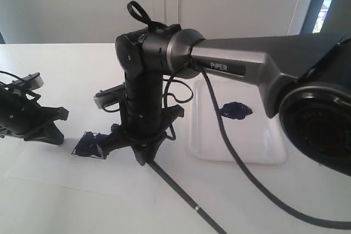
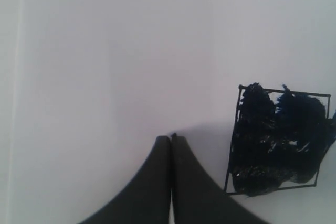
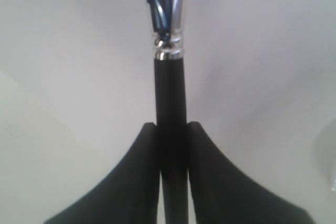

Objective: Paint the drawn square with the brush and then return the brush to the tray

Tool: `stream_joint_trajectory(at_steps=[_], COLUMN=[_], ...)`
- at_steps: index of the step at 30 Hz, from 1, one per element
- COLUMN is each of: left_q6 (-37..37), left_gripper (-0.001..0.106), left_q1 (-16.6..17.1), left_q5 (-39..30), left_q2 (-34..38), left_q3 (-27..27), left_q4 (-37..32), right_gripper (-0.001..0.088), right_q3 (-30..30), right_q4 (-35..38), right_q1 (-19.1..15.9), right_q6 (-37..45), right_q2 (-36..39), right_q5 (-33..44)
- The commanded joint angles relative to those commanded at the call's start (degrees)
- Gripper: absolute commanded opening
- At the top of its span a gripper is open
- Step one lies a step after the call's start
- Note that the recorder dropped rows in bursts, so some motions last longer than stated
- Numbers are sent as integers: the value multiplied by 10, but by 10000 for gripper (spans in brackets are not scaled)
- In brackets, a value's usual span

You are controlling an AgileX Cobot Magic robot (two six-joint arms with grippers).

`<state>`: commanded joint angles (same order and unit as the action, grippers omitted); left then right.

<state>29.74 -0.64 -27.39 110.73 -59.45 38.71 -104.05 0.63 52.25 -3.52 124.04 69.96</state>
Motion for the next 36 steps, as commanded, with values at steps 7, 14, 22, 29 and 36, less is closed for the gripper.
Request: stream_joint_trajectory(at_steps=[7, 14, 22, 29, 36], left_q6=[0, 2, 13, 14, 0], left_gripper=[0, 0, 0, 0, 0], left_q1=[0, 0, -1, -1, -1], left_q5=[9, 11, -34, -100, -144], left_q2=[-36, -122, -226, -324, -407], left_q3=[0, 0, 0, 12, 58], left_q4=[0, -1, -1, -7, -7], right_gripper=[0, 0, 0, 0, 0], right_q3=[2, 45, 155, 212, 214], right_q4=[-24, 34, -59, -53, 24], right_q1=[-63, -151, -187, -258, -277], right_q6=[-3, 1, 28, 124, 188], right_q2=[-67, -118, -161, -178, -176], right_q5=[0, 0, 0, -8, -32])
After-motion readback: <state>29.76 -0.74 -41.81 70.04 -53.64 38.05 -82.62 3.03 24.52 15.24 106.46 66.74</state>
